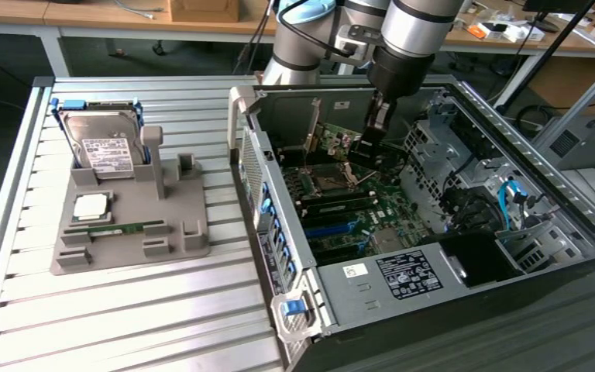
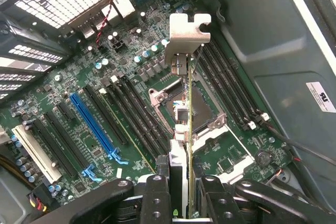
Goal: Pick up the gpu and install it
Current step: 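Insert the gpu into the slot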
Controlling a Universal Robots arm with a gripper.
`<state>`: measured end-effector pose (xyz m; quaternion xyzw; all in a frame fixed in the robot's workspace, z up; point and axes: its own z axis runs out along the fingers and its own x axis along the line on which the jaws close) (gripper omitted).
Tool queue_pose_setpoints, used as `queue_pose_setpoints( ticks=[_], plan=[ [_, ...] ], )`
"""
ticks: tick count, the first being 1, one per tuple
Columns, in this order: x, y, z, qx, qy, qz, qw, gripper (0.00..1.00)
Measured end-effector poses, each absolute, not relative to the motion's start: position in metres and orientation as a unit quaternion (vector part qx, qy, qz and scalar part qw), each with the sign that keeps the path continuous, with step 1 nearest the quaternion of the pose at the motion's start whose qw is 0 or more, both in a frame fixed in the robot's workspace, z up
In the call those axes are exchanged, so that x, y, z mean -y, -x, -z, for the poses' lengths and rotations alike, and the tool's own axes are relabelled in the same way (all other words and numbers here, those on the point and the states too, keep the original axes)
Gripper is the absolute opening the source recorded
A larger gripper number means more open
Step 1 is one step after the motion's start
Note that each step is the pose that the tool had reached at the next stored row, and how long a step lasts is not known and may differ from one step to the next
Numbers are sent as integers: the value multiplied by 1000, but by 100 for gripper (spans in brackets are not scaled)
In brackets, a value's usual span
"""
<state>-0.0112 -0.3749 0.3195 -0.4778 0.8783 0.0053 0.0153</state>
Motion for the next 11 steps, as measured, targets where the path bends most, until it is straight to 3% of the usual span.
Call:
queue_pose_setpoints(
  ticks=[11],
  plan=[
    [375, 11, -320, -875, 484, -5, 15, 27]
  ],
)
